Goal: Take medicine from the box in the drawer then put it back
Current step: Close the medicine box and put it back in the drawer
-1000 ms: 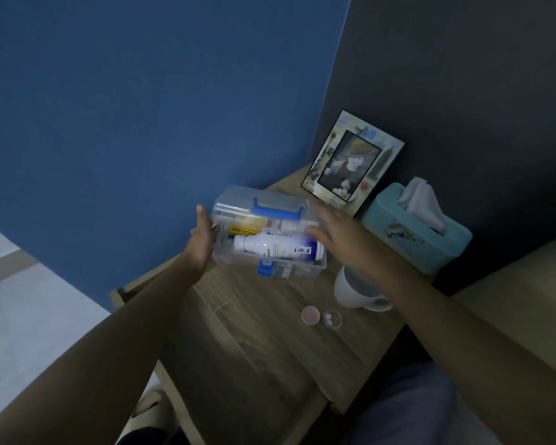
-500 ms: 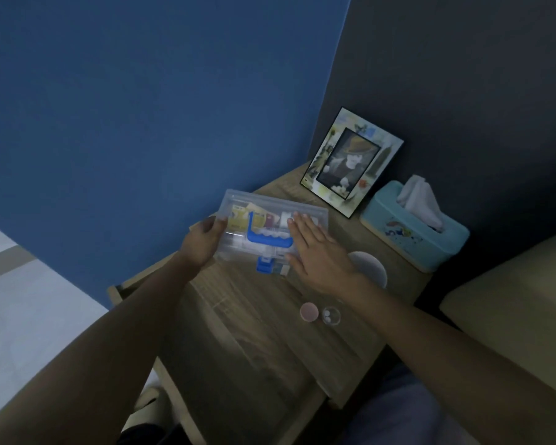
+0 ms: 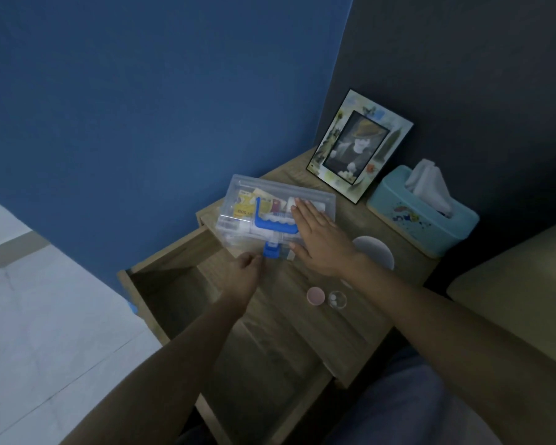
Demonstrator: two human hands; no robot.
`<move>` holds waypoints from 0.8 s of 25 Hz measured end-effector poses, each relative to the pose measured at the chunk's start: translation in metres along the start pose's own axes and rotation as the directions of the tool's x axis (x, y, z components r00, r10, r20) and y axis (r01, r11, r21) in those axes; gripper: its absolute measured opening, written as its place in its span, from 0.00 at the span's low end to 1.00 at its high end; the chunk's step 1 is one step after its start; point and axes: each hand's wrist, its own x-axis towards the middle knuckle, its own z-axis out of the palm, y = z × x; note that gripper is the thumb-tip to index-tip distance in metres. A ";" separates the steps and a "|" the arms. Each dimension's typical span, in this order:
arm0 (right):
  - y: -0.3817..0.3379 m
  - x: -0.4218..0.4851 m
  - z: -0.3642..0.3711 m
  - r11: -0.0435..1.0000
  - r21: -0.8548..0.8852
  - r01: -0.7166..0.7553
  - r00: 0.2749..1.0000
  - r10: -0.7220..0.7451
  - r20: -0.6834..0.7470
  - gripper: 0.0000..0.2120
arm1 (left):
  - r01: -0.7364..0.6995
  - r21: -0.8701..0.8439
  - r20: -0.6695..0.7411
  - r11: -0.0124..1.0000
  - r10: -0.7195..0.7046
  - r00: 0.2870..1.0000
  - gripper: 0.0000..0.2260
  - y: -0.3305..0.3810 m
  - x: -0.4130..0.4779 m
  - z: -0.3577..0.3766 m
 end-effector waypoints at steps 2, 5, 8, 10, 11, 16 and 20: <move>0.000 0.000 -0.001 1.000 -0.003 0.002 1.000 -0.002 0.004 0.33 | 0.102 -0.286 0.091 0.953 -0.078 0.993 0.10 0.003 0.003 0.012; 0.000 0.000 -0.002 1.000 0.006 0.010 1.000 -0.010 0.002 0.33 | 0.189 -0.557 0.097 0.809 -0.163 0.982 0.10 0.007 0.001 0.021; 0.000 -0.001 -0.003 0.999 0.039 0.012 1.000 -0.012 -0.006 0.33 | 0.185 -0.568 0.084 0.802 -0.167 0.982 0.11 0.007 0.001 0.015; 0.000 -0.002 -0.004 0.996 0.085 0.007 1.000 -0.006 -0.017 0.34 | 0.147 -0.457 0.109 0.877 -0.109 0.988 0.10 0.006 0.003 0.010; 0.000 -0.002 -0.005 0.995 0.104 0.006 1.000 -0.004 -0.019 0.35 | 0.119 -0.404 0.122 0.907 -0.075 0.990 0.09 0.006 0.004 0.006; -0.002 -0.001 -0.010 0.993 0.120 0.014 0.999 -0.010 -0.041 0.37 | 0.017 -0.304 0.210 0.953 0.050 0.976 0.09 0.004 0.008 -0.009; -0.001 0.001 -0.011 0.993 0.114 0.022 0.998 -0.014 -0.064 0.36 | 0.006 -0.287 0.287 0.958 0.080 0.955 0.08 0.006 0.006 -0.014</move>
